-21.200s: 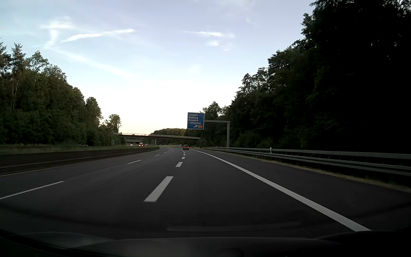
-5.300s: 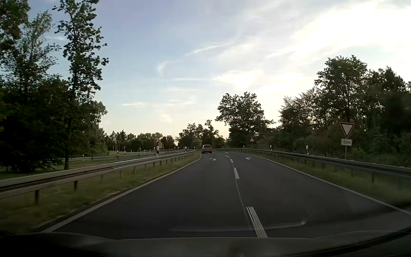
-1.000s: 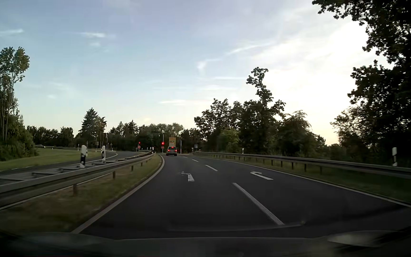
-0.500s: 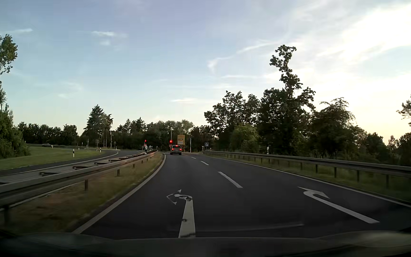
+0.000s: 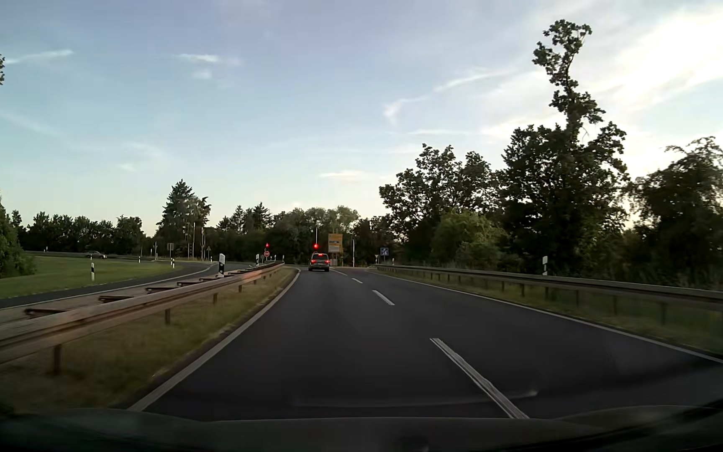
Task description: Follow the waypoints while adhering to traffic rules and regulations
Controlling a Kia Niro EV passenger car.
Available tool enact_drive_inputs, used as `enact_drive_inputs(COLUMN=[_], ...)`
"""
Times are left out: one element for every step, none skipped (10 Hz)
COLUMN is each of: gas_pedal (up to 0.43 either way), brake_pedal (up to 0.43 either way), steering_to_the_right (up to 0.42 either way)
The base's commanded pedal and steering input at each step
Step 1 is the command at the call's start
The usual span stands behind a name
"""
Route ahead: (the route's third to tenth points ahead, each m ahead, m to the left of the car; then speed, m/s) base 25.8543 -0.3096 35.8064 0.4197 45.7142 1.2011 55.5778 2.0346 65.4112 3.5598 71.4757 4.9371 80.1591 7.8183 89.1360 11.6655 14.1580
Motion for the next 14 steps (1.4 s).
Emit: enact_drive_inputs(gas_pedal=[0.0,0.0,0.0,0.0,0.0,0.0,0.0,0.0,0.0,0.0,0.0,0.0,0.0,0.0], brake_pedal=[0.165,0.177,0.177,0.183,0.189,0.195,0.207,0.22,0.22,0.22,0.226,0.226,0.232,0.232], steering_to_the_right=[-0.029,-0.029,-0.028,-0.027,-0.026,-0.025,-0.024,-0.024,-0.023,-0.024,-0.023,-0.023,-0.022,-0.021])
